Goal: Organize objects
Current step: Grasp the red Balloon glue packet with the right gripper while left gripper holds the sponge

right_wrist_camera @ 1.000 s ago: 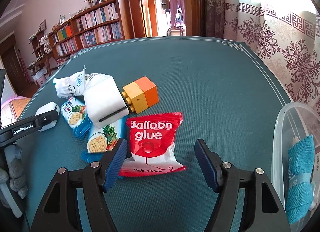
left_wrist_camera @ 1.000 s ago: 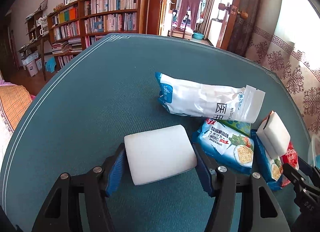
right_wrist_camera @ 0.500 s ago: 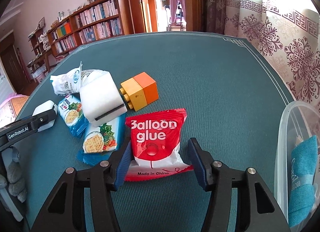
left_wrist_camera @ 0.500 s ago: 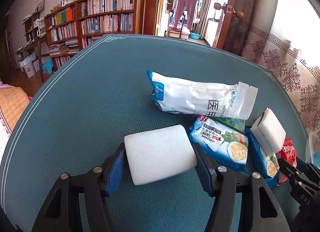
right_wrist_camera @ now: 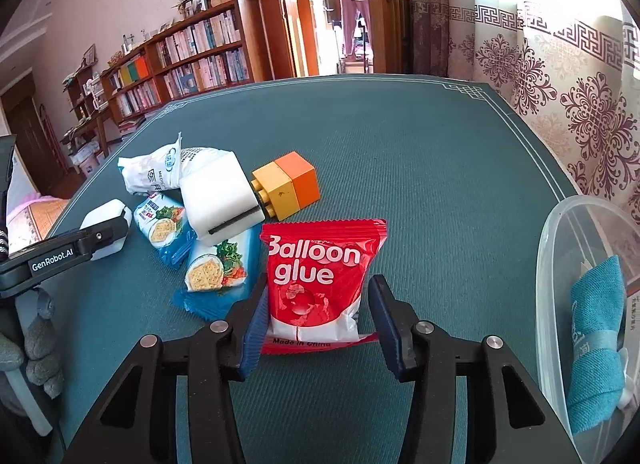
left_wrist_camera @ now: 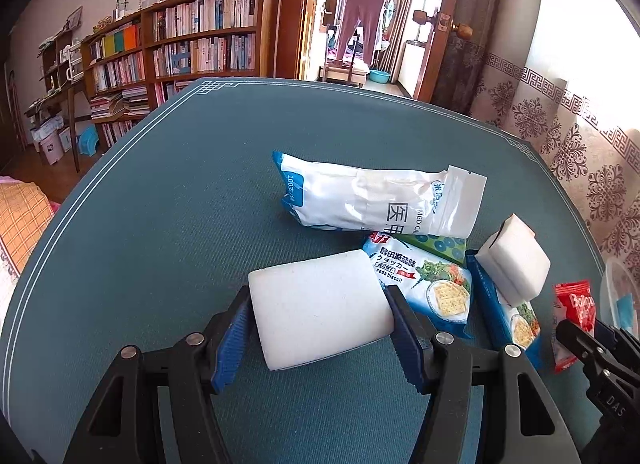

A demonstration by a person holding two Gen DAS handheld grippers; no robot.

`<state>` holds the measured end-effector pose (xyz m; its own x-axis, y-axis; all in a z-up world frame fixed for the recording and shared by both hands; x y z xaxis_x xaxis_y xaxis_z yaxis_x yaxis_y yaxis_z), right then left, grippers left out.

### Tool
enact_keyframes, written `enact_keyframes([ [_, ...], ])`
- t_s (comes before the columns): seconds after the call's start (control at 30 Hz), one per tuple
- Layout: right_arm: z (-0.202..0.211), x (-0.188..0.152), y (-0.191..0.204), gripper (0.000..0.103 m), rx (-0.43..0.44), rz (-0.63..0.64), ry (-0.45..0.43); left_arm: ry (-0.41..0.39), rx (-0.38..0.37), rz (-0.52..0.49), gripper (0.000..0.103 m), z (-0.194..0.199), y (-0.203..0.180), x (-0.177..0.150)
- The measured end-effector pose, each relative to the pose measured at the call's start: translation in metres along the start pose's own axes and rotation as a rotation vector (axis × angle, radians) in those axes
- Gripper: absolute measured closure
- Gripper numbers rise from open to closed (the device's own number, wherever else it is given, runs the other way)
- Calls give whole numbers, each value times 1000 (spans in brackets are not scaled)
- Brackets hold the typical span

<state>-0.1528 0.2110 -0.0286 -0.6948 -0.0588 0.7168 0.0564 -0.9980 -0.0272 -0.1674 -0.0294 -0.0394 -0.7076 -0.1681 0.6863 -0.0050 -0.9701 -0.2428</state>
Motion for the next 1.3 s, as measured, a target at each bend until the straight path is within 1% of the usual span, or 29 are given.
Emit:
enact_keyframes([
  [0.33, 27, 1, -12, 53, -3, -28, -39, -7, -28, -31, 36, 7, -17, -1],
  [0.53, 39, 6, -37, 53, -33, -55, -68, -4, -38, -50, 36, 8, -27, -1],
  [0.8, 51, 14, -94, 53, -135, -127, -101, -8, -58, -84, 36, 12, -45, -2],
  [1.0, 58, 27, -139, 53, -214, -186, -134, -4, -77, -110, 36, 13, -61, -4],
  [1.2, 56, 38, -178, 53, -282, -234, -149, 2, -96, -135, 36, 13, -77, -5],
  [1.3, 51, 41, -195, 53, -310, -256, -142, 5, -106, -147, 36, 13, -85, -6],
])
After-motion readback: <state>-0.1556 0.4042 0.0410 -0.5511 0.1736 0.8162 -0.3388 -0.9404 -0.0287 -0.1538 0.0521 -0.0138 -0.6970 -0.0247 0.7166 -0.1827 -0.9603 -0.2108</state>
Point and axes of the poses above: each gripper's, at about its wrist camera, not at the fingertips, and z roughly against the way its jaws point, y to its left, x to its top, the point moved 10 cm from there along -z, roughly the way its jaws point, and after that the axes turned 11 degrees about -x, right-handed, at the moved point
